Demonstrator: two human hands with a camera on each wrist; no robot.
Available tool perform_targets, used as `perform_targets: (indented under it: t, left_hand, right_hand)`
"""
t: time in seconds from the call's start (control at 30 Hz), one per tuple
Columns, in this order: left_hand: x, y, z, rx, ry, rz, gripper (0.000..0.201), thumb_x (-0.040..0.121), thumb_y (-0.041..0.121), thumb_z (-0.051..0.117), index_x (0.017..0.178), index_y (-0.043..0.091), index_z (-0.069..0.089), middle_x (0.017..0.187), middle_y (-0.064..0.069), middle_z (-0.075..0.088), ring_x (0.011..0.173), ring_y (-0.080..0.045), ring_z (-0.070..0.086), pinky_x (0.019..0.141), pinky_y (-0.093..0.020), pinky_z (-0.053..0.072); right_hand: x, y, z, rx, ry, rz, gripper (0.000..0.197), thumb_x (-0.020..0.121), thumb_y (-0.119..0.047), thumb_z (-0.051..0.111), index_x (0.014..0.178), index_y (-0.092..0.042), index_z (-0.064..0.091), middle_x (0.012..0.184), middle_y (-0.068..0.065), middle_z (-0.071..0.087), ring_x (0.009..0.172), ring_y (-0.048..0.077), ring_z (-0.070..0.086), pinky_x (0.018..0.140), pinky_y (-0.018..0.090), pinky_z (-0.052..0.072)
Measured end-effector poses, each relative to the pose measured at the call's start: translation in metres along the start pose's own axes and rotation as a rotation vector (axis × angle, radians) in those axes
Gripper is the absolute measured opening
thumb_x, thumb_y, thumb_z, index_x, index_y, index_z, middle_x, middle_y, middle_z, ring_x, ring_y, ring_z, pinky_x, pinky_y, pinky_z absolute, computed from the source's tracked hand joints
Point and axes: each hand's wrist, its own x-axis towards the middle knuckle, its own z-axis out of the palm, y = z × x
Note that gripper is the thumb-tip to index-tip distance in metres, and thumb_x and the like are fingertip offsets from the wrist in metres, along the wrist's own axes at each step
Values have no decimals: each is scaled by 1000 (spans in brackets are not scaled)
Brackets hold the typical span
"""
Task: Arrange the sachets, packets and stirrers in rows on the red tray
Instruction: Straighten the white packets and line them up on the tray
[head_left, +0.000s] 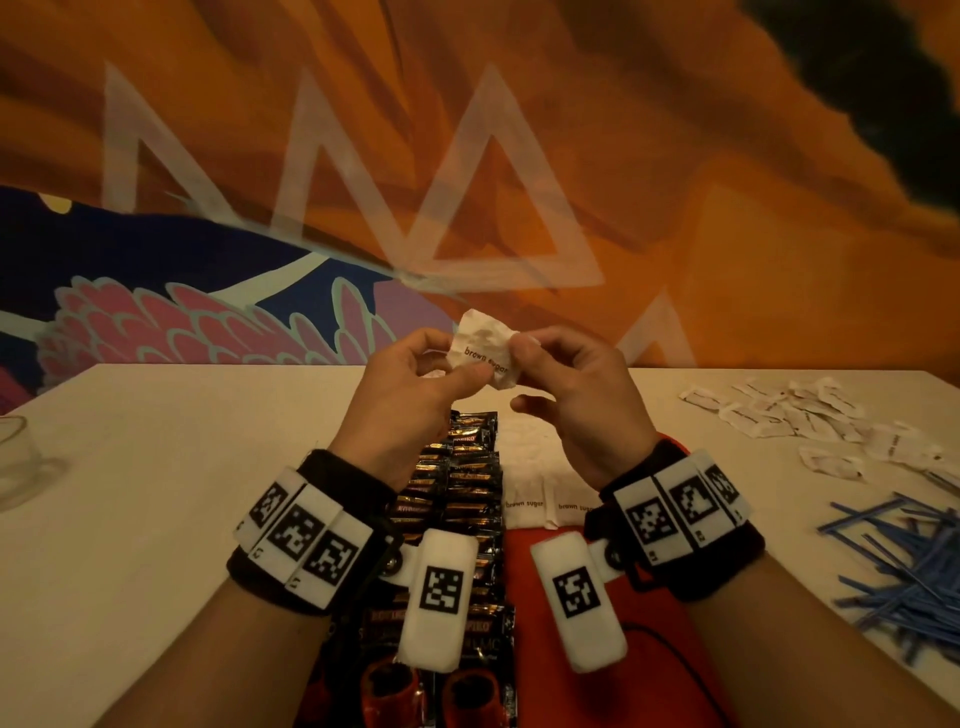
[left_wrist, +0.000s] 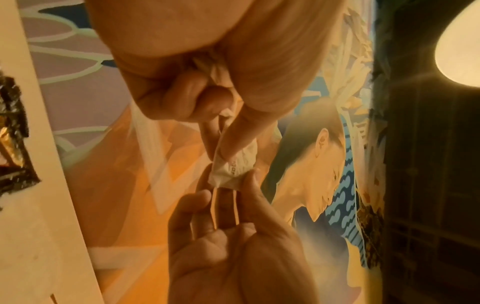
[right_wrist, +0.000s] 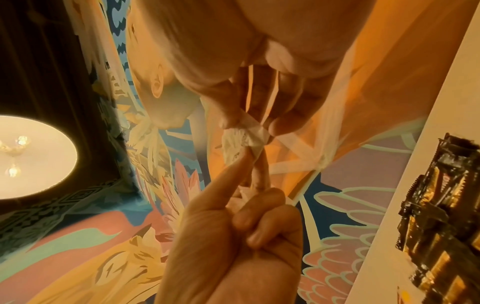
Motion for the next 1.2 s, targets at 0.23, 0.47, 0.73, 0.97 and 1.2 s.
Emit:
perform_targets:
  t: [0.23,0.47,0.73,0.97,1.2]
  left_hand:
    - [0,-3,1,48,4,41,16,84,9,76,96,16,68,82,3,60,44,1,47,42,-17,33]
    - [-4,4,1,26,-68,-3,11,88,6,68,95,14,66,81,1,64,40,-1,43,41,-16,31]
    - [0,1,1,279,188,346,9,88,26,73,80,28,70,81,11,71,78,-3,65,74,-21,52]
    - [-3,9,0,309,213,354,21,95,33,65,77,23,64,60,5,64,51,2,55,55,-8,41]
    - [-5,24,-9,191,185,267,22,97,35,61,80,21,62,66,2,62,42,3,45,56,-27,37]
  right_hand:
    - [2,-1,-1,195,-24,135,26,97,-29,55,93,-3,60,81,5,69,72,15,64,61,27,52]
    - [4,4,-11,-113,-93,-56,8,85,0,70,87,-8,68,82,5,71,74,13,65,64,25,53]
    - [1,-5,-18,-304,-109,-60,9,81,-9,77,87,-3,73,74,6,72,65,12,62,54,25,48]
    - [-6,-13,-39,-555,-141,69,14,79,-12,80,85,-4,70,69,7,72,58,9,64,51,21,48]
    - [-12,23,-63,-920,-243,421,12,84,-14,77,89,-7,69,71,8,74,67,17,69,65,31,56]
